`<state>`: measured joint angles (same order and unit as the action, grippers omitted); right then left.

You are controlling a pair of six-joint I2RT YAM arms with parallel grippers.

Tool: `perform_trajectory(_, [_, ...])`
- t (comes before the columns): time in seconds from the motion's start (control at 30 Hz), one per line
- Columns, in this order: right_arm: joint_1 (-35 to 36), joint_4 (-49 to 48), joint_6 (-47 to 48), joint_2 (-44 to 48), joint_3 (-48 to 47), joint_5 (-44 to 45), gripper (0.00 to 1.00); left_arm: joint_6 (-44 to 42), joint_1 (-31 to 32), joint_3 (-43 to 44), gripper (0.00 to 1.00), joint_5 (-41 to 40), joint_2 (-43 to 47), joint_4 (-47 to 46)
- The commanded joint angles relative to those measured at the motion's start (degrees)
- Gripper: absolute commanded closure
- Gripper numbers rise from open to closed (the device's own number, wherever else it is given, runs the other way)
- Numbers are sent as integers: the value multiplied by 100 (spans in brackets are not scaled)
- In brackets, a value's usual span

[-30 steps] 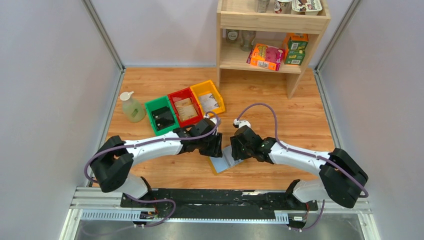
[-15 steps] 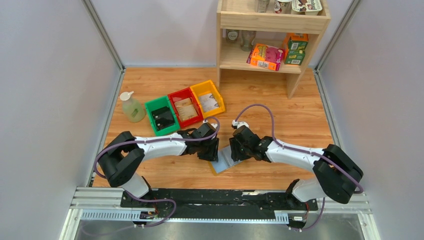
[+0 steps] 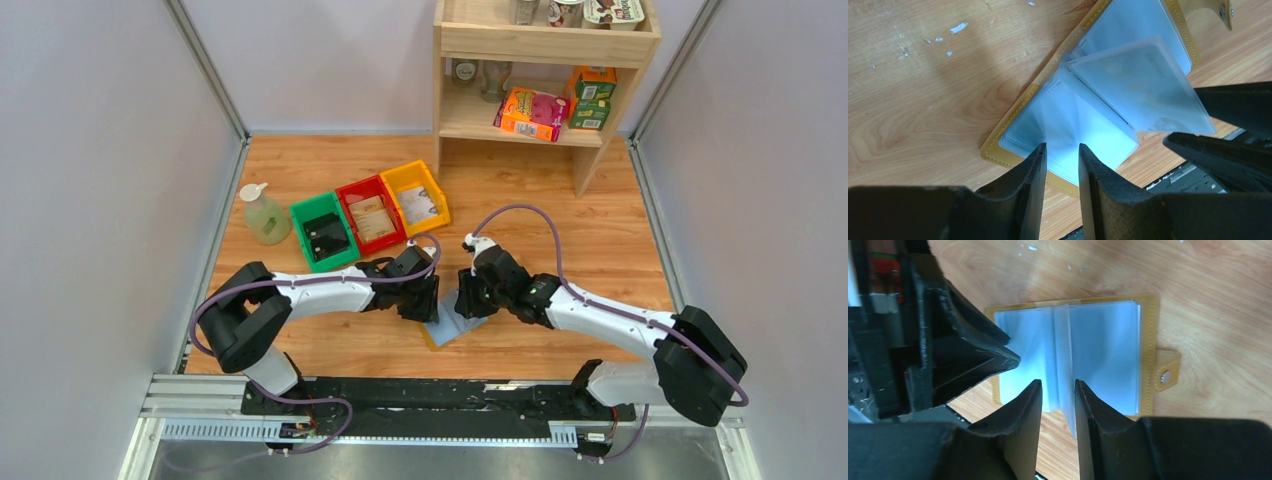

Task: Take the credit cards out of the card holder
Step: Remove the credit card from the card holder.

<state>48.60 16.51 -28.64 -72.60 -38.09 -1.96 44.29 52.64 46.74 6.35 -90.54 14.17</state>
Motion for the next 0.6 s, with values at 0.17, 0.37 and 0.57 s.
perform_trajectory(0.17, [-8,-763,-62,123,126,-858,69,229,53,-226,63,-134,107,-151])
perform_trajectory(0.37, [0,-895,-89,27,117,-1096,67,404,53,-534,62,-432,651,-450])
perform_trajectory(0.57, [27,-1168,-194,-193,170,-1430,65,624,44,-929,59,-809,1283,-732])
